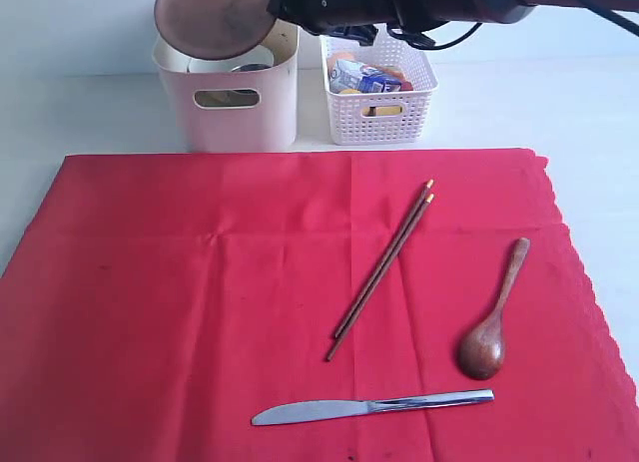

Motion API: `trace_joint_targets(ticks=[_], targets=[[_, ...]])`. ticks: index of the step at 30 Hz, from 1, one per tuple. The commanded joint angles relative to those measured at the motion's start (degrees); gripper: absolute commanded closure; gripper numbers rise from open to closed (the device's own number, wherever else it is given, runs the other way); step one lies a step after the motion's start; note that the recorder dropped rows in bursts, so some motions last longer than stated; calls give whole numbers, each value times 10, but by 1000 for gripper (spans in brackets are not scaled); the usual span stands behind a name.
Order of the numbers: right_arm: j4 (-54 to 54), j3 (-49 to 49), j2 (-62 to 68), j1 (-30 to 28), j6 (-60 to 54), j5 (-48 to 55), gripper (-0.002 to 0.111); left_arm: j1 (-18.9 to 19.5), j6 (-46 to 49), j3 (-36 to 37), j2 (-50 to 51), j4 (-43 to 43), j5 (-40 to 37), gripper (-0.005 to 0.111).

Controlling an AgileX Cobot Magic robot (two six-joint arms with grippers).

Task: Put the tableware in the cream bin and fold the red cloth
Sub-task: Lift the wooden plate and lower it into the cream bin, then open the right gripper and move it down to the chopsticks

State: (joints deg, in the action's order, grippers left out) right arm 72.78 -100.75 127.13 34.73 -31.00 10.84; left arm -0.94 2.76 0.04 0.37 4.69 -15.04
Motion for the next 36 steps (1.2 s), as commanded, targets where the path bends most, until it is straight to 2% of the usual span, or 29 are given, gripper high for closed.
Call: trace_joint_targets(ticks=[1,8,13,23,28,32,36], targets=[[5,-7,1,-1,-8,-16,100,2,0,0,-4,5,3,104],[1,-7,1,-1,-10,-12,67,2,0,0,-4,5,3,104],[-53,-7,1,-1,-10,-5,52,2,0,0,-4,5,3,104],[-65,-7,-2,-1,-9,41,50,2,0,0,-4,5,3,104],[-128,-7,-21,-1,-9,56,50,2,0,0,-4,5,3,104],[-183,-7,-55,-1,-8,76,55,2,0,0,-4,5,3,104],[-289,-7,-108,-1,2,144,60,2,0,0,-4,5,3,104]])
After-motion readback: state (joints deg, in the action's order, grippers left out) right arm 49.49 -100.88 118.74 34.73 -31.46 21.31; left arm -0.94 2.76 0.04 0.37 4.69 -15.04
